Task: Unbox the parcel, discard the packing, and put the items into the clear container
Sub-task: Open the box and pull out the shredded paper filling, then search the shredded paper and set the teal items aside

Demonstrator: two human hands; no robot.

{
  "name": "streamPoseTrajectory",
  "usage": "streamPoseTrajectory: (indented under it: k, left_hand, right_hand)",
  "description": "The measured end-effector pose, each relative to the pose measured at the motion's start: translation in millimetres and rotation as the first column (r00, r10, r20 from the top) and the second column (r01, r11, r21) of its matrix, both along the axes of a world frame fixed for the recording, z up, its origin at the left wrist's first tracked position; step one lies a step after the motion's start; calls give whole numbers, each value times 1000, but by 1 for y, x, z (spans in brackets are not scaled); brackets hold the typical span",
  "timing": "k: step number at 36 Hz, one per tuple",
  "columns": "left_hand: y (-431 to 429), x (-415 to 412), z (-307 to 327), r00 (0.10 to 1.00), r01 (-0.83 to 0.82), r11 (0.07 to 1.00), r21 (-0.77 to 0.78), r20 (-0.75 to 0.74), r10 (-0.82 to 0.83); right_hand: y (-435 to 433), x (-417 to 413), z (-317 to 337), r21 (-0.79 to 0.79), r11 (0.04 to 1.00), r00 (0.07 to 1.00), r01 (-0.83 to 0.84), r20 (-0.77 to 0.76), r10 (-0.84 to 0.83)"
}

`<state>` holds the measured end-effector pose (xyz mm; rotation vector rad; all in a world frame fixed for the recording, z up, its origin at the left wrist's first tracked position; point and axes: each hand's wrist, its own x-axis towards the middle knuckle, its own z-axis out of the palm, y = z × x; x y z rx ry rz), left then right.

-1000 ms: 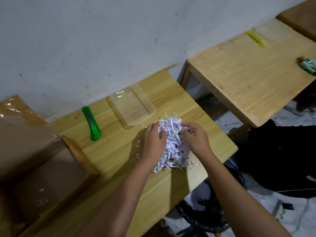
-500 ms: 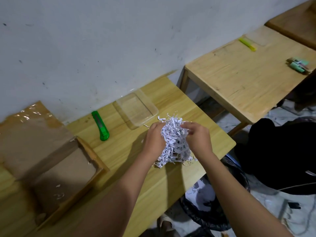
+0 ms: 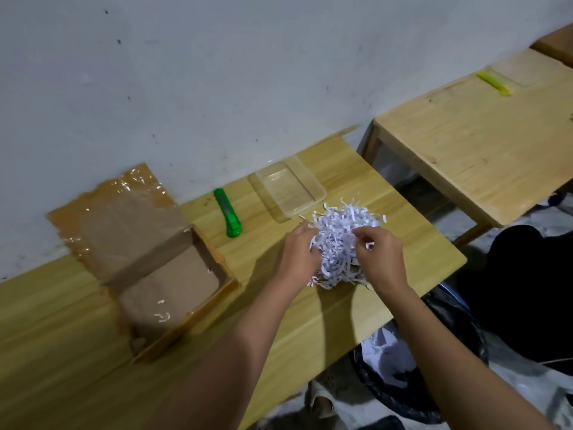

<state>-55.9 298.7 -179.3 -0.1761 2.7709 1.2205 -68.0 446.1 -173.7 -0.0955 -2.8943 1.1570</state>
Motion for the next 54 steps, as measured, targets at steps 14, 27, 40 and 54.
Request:
streamPoseTrajectory:
  k: [14, 27, 40, 54]
  left_hand:
    - [-135, 67, 48, 862, -407, 889, 212, -233, 450]
    - [-208, 150, -19, 408, -865, 417, 279, -93, 908]
    - [-212, 148, -45, 319, -842, 235, 485, 97, 943]
    - [-213, 151, -47, 344, -794, 237, 559, 92, 935]
  right_hand:
    - [-170, 23, 22, -189, 863, 883, -468, -89, 460]
    - [-258, 48, -11, 102, 704, 691, -703, 332, 642]
    - [-276, 53, -25, 124, 542, 527, -831, 485, 697]
    - [-277, 44, -32, 91, 595, 560, -799, 474, 679]
